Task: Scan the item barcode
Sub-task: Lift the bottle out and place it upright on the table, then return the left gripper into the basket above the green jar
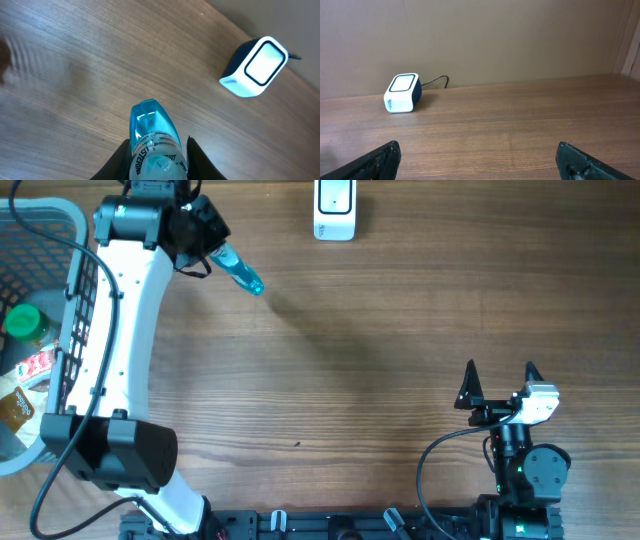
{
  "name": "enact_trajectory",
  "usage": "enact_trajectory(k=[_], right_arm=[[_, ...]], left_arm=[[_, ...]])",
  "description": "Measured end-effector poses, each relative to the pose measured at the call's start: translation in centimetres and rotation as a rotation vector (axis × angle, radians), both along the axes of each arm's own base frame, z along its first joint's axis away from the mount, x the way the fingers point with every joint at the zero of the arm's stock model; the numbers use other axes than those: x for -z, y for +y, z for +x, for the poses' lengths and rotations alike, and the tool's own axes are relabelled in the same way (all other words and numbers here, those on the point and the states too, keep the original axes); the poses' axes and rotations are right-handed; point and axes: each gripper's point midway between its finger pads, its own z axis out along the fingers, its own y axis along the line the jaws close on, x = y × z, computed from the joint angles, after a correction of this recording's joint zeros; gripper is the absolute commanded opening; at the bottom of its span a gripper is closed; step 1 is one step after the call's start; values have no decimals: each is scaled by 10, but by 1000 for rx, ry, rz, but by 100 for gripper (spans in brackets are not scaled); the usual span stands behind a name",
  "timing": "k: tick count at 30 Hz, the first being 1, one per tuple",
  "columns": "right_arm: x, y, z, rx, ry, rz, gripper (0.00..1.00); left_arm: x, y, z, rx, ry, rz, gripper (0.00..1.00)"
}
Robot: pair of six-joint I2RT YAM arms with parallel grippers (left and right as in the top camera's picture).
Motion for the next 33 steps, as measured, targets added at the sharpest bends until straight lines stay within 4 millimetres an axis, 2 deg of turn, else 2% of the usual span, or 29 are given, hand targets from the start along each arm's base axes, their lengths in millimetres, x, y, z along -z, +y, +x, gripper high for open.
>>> enact_trajectory(k=[4,12,15,17,20,22,29,33], right_arm=[[0,0,0,0,0,0,100],[0,0,0,0,0,0,100],[0,0,0,0,0,0,100],[0,0,0,0,0,0,100],[0,0,0,0,0,0,100],[0,0,0,0,0,0,100],[0,0,0,0,0,0,100],[0,0,0,0,0,0,100]], left_arm=[[9,-7,0,12,23,19,22],[66,-27,10,53,150,41,22],[79,-29,11,56,178,45,23],[82,-29,11,56,185,46,23],[82,-29,11,56,186,46,32],[82,-29,11,56,186,46,41],[82,-36,10,69,185,46,47],[82,-44,10,84,181,46,55]])
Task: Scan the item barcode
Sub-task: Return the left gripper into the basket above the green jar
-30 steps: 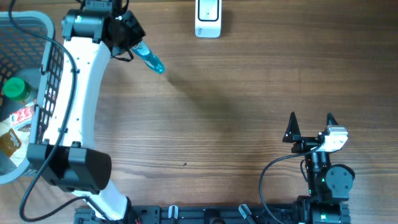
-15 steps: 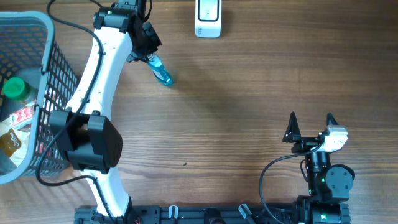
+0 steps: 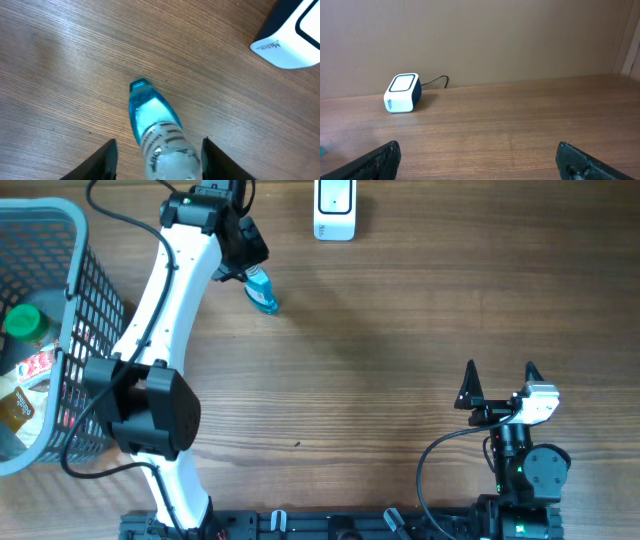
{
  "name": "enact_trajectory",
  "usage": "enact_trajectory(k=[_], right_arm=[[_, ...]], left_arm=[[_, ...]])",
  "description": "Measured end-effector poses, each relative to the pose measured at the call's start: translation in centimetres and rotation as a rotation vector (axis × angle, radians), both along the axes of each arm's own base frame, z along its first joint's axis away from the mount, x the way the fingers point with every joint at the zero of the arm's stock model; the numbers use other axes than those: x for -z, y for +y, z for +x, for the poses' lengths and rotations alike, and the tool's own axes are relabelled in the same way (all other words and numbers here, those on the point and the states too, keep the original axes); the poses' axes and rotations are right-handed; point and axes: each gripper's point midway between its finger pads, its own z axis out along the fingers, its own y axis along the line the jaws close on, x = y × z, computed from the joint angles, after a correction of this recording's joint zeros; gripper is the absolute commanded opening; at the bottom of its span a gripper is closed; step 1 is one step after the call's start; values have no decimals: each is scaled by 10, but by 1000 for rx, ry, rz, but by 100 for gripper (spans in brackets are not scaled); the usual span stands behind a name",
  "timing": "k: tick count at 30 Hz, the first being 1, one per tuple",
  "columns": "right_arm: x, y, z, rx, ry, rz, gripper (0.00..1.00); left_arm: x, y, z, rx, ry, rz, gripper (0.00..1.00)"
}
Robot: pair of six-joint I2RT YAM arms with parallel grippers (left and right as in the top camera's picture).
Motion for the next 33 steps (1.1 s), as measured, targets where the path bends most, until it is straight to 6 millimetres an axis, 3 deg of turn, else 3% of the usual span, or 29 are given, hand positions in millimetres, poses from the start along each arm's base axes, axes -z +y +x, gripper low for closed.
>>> enact_trajectory(k=[5,7,10,12,15,16,17,18,20,22,23,25,27,30,33], right_arm=[[0,0,0,0,0,0,100],[0,0,0,0,0,0,100],[0,0,0,0,0,0,100],[0,0,0,0,0,0,100],[0,0,0,0,0,0,100],[0,0,0,0,0,0,100],[0,0,0,0,0,0,100],[0,0,0,0,0,0,100],[0,0,0,0,0,0,100],[0,0,0,0,0,0,100],[0,0,0,0,0,0,100],[0,0,0,0,0,0,100],[0,0,0,0,0,0,100],[0,0,0,0,0,0,100],[0,0,0,0,0,0,100]], left_arm=[[0,-1,0,-1,0,-1,66],[0,-1,0,-1,-1,0,75],[-2,0,5,3,-24,4,97],[-7,-1,7,-1,-34,0,100],[-40,-2,7,34,-77,-2,100],[-69,-1,9,46,-130,0,100],[-116,5,8,44,-230,9,100],[-148,15,2,29,-294,20,100],[-223,62,-27,-65,-437,48,100],[-266,136,-62,-238,-514,96,100],[-274,181,-87,-356,-510,129,100],[-261,241,-124,-541,-426,160,100],[-240,279,-137,-664,-341,154,100],[-205,328,-135,-791,-259,139,100],[-183,354,-130,-847,-214,156,100]])
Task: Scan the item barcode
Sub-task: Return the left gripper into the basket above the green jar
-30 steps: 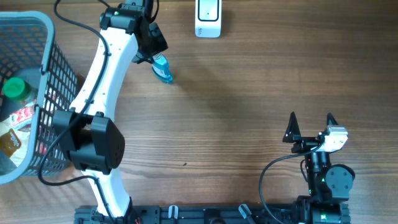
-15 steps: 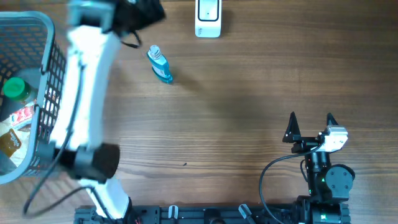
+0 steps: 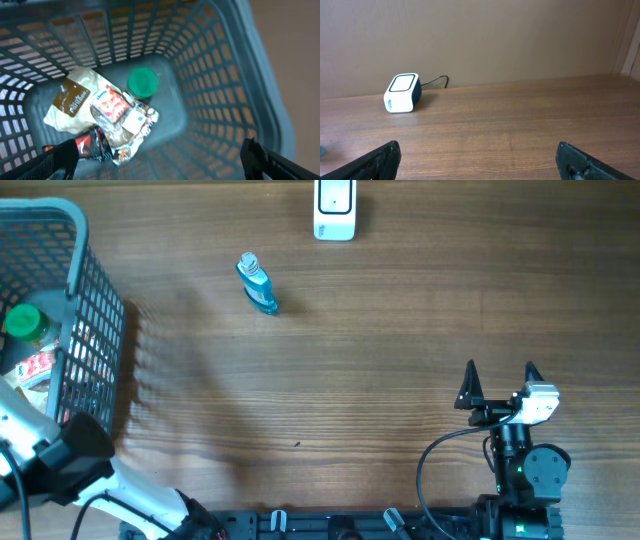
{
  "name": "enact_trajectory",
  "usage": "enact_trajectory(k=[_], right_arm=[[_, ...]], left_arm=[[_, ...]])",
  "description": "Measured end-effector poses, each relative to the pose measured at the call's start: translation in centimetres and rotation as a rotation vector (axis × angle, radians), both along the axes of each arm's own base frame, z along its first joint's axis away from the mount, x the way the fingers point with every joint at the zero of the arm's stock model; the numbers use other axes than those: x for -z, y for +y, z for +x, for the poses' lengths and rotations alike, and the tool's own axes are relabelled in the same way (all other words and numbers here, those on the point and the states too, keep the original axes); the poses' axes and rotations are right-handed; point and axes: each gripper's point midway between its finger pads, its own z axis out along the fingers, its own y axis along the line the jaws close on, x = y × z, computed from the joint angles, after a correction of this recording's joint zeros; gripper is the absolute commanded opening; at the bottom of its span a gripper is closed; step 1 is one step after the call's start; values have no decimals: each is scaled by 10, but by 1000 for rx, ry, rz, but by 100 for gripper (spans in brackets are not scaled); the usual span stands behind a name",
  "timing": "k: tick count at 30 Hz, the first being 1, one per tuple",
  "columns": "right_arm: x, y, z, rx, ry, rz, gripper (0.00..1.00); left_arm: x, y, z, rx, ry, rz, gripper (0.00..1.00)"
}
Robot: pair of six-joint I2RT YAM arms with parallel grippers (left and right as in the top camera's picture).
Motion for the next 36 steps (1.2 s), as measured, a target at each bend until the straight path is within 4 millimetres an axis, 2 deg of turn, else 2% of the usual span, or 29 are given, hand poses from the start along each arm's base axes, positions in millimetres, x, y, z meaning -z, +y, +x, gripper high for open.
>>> enact_trajectory(k=[1,5,7,9,12,14,16,24,31,33,36], right_arm=[[0,0,0,0,0,0,100],[0,0,0,0,0,0,100],[0,0,0,0,0,0,100],[0,0,0,0,0,0,100],[0,0,0,0,0,0,100],[0,0,0,0,0,0,100],[0,0,0,0,0,0,100],[0,0,0,0,0,0,100],[0,0,0,0,0,0,100],[0,0,0,0,0,0,100],[0,0,0,0,0,0,100]], left_arm=[[4,4,2,-9,9,9,100],[45,25,17,-40,76,17,100],[82,37,30,-38,101,18,100],[115,40,35,-21,146,8,100],[176,43,42,57,216,9,100],[205,42,43,113,248,20,100],[223,43,44,158,267,39,100],[221,57,64,210,218,131,100],[272,59,67,222,281,79,100],[278,61,67,221,283,78,100],[276,67,70,214,265,95,96]])
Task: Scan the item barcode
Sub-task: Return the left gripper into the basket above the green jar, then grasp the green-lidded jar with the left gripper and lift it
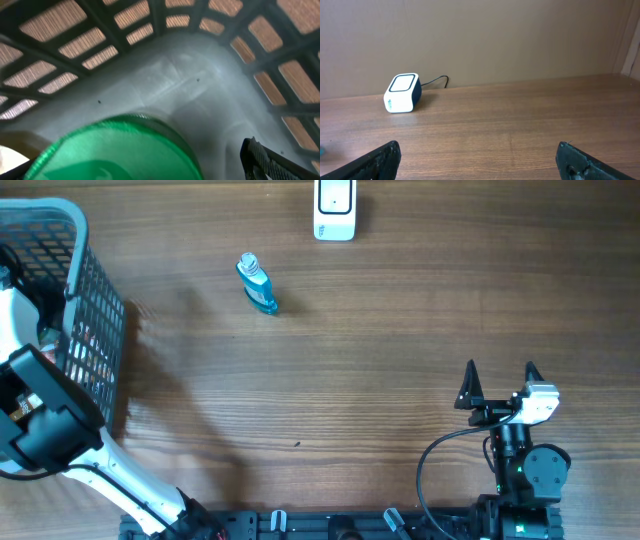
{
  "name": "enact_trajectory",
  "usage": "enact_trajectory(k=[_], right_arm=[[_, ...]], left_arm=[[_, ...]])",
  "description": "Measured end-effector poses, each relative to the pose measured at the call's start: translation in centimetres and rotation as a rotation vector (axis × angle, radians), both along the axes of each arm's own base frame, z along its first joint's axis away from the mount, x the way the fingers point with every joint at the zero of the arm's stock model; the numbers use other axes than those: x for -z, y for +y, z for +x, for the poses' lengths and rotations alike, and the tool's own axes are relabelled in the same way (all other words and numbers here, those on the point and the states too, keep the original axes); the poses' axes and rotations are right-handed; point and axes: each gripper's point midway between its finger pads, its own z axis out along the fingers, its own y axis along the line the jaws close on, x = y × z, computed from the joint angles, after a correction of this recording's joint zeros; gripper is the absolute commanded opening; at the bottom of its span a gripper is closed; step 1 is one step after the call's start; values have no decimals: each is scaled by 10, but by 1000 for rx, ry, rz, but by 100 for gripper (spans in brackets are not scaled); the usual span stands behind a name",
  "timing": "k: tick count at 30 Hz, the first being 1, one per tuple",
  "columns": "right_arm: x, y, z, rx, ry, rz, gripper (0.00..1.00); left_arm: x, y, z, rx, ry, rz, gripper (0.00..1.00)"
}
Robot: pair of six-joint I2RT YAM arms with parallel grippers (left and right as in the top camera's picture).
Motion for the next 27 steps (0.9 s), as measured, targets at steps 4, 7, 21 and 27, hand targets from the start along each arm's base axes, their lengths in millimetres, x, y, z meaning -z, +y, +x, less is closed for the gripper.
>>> enact_trajectory(k=[4,7,21,27], right_arm=[[0,0,0,0,0,0,100],[0,0,0,0,0,0,100],[0,0,0,0,0,0,100],[0,0,0,0,0,0,100]], left_arm=[[-2,10,-3,-9,-12,14,80],[-4,17,-6,-23,-18,21,74],[-2,22,-14,-38,-10,12,53],[-3,17,-21,-38,17,-9,54]])
